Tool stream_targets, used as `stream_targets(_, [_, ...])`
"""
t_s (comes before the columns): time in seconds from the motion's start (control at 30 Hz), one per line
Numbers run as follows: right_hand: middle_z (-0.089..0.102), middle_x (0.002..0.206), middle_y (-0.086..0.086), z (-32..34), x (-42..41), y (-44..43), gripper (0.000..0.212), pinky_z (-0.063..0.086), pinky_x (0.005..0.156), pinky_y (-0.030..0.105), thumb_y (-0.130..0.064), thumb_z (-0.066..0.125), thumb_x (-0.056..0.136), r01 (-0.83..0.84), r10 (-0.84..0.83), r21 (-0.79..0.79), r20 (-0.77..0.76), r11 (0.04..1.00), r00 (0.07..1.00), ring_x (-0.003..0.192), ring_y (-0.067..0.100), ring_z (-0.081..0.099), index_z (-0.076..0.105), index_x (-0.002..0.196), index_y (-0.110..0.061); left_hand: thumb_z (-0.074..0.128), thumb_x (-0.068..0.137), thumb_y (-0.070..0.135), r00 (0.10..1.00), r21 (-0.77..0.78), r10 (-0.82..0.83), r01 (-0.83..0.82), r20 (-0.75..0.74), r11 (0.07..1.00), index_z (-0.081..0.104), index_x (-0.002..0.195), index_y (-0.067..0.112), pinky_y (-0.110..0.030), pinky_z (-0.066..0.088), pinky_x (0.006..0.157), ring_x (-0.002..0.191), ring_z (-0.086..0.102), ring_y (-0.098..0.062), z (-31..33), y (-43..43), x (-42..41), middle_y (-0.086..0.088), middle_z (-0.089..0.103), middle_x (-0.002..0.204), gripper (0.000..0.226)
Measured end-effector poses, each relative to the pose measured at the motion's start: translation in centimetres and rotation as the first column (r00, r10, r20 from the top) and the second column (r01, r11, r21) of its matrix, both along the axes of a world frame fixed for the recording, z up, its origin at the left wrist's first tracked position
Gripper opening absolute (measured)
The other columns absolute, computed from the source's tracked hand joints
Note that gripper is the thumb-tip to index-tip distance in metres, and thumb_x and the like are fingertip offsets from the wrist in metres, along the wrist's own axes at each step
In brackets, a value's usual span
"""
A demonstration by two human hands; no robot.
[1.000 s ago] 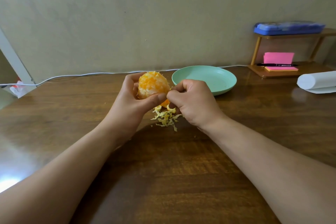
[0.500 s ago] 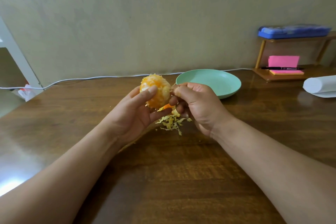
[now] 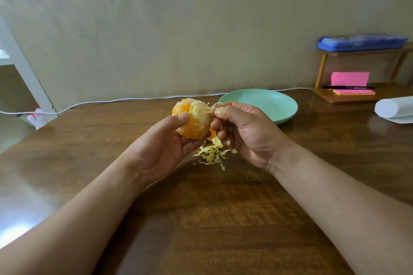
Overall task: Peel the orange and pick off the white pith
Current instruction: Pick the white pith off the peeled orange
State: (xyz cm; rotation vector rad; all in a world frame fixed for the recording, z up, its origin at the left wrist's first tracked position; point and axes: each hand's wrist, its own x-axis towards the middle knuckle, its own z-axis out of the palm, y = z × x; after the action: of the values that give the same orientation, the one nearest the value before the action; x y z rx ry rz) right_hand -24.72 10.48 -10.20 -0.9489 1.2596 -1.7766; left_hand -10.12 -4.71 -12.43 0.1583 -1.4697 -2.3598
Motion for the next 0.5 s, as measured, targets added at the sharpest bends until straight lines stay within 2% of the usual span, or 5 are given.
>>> stream_targets(0.1, [0.065,0.072,0.003,0.0,-0.2,0.0,0.012,0.041,0.049,0.021,-0.009,0.056,0.106,-0.025,0.025,-0.002,0.046,1.000,0.999,0.059,0.012,0.054,0.066,0.099,-0.010,0.098,0.071,0.035,1.000,0.012,0.019,-0.019,-0.024,1.000,0.059,0.145,0.005,-0.033,0.062,0.096,0.114,0.073,-0.027,0.1,0.2,0.0,-0.018,0.068,0.137,0.089])
stream_targets(0.2, [0.065,0.072,0.003,0.0,-0.6,-0.1,0.013,0.041,0.050,0.021,-0.009,0.056,0.106,-0.018,0.019,-0.011,0.096,1.000,0.995,0.060,0.012,0.054,0.066,0.097,-0.010,0.073,0.091,0.032,0.998,0.060,0.051,-0.049,-0.033,0.997,0.057,0.146,0.005,-0.030,0.064,0.087,0.106,0.075,-0.026,0.3,0.2,0.1,-0.017,0.070,0.132,0.063])
stream_targets(0.27, [0.066,0.072,0.003,0.1,-1.0,-0.1,0.013,0.042,0.050,0.021,-0.010,0.057,0.105,-0.001,0.003,-0.012,0.106,1.000,0.994,0.060,0.012,0.054,0.067,0.097,-0.010,0.060,0.096,0.032,0.998,0.062,0.053,-0.051,-0.031,0.997,0.054,0.149,0.005,-0.028,0.063,0.083,0.105,0.075,-0.027,0.4,0.0,0.2,-0.017,0.068,0.133,0.060])
stream_targets(0.5, [0.065,0.070,0.001,-0.4,-1.6,-0.4,0.012,0.041,0.050,0.022,-0.010,0.058,0.105,0.089,-0.093,0.041,0.104,0.995,0.990,0.060,0.012,0.053,0.068,0.097,-0.010,0.058,0.098,0.035,0.997,0.088,0.054,-0.049,-0.055,0.995,0.052,0.150,0.004,-0.027,0.063,0.083,0.110,0.072,-0.029,0.4,-0.4,0.4,-0.020,0.064,0.138,0.061])
